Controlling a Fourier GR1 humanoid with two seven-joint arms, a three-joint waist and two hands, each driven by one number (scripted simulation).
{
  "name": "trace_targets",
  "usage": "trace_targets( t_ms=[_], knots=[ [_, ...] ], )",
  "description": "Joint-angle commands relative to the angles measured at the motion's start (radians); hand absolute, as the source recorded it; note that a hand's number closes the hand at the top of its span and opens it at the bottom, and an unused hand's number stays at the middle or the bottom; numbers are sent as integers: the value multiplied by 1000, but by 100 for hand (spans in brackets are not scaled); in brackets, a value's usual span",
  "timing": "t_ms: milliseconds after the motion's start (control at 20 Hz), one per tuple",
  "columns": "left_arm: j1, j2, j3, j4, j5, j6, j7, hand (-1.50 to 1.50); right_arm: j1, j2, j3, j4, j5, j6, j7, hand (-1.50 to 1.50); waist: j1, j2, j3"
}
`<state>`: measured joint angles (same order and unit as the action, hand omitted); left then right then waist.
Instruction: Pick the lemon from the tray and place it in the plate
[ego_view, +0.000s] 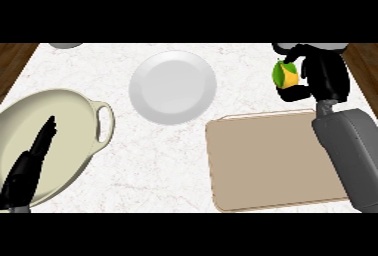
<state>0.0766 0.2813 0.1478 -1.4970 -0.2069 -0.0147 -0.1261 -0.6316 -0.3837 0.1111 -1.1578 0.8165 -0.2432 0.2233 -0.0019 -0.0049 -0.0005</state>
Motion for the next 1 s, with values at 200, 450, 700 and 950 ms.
trace_targets(
  t_ms=[200, 450, 700, 950],
  knots=[
    [6, -26, -5, -12, -15, 11, 1, 0, -37, 63, 48, -263, -67, 172, 32, 150, 1, 2, 0],
    [-27, 1, -6, -24, -6, -34, 37, 0, -242, 253, 89, -84, 5, 120, 141, 150, 17, 6, 0],
    [-14, -25, -10, -24, -23, -13, 13, 0, -385, 355, 38, 126, 2, 79, 146, 150, 26, 9, 0],
    [-8, -47, -28, -1, -42, -5, -14, 0, -485, 381, 11, 368, -39, 46, 113, 150, 34, 13, 0]
  ],
)
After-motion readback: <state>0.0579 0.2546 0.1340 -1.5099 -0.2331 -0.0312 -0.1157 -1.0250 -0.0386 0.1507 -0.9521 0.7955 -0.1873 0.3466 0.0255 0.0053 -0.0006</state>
